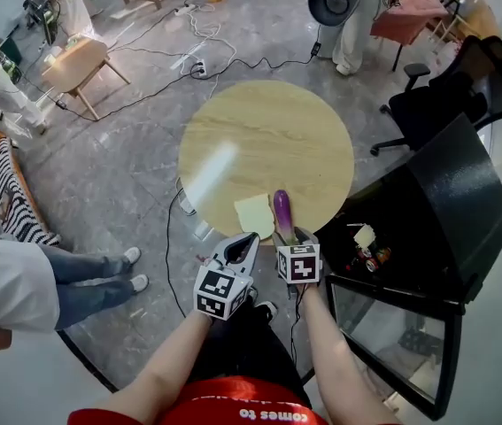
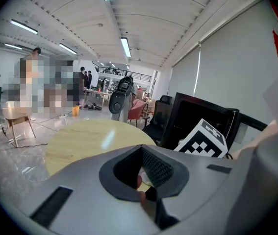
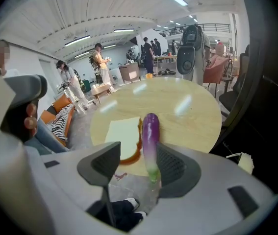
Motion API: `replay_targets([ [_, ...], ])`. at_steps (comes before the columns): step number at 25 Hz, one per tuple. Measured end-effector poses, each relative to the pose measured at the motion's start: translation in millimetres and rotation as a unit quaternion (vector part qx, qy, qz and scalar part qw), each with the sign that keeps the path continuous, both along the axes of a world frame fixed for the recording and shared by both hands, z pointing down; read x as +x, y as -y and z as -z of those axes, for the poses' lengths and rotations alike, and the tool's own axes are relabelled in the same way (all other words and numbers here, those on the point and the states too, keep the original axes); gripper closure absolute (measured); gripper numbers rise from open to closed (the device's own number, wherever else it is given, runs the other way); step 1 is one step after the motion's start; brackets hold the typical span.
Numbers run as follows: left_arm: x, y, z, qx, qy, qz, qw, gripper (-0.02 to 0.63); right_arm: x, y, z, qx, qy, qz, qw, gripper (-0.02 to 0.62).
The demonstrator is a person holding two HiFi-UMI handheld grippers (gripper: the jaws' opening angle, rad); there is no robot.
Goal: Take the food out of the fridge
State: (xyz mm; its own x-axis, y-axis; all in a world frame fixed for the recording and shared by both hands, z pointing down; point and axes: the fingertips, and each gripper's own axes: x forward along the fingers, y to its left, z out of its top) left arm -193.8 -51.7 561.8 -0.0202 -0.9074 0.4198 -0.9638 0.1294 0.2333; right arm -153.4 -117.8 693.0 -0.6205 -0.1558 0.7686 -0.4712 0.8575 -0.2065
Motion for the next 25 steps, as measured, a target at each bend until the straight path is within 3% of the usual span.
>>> replay_targets([
  [10, 3.9, -4.7, 13.5, 0.011, 0.017, -0.008, 0.9998, 0.599, 3.9, -2.4, 24.5, -0.004, 0.026, -0.015, 1.0, 0.382],
  [14, 7.1, -5.8, 26.0, 0.025, 0.02, -0.012, 0.9994, 0.6, 8.4, -6.3, 59.1, 0.021, 0.071, -0.037, 0.997, 0.387],
  [17, 11.4, -3.2, 34.6, 0.037, 0.022, -0.024, 0.9988, 0.6, 15.5, -4.4, 89.6, 0.039, 0.127, -0.078, 0.988, 0.555],
  [20, 19.3, 0.4, 43.4, 0.048, 0.021, -0.043, 0.9977, 0.598, 23.2, -11.2, 109.3, 0.04, 0.17, -0.094, 0.98, 0.574],
  [25, 40.7, 6.5, 54.7, 0.057, 0.011, -0.079, 0.9952, 0.6, 45.5, -22.4, 125.5, 0.054, 0.198, -0.116, 0.972, 0.584],
])
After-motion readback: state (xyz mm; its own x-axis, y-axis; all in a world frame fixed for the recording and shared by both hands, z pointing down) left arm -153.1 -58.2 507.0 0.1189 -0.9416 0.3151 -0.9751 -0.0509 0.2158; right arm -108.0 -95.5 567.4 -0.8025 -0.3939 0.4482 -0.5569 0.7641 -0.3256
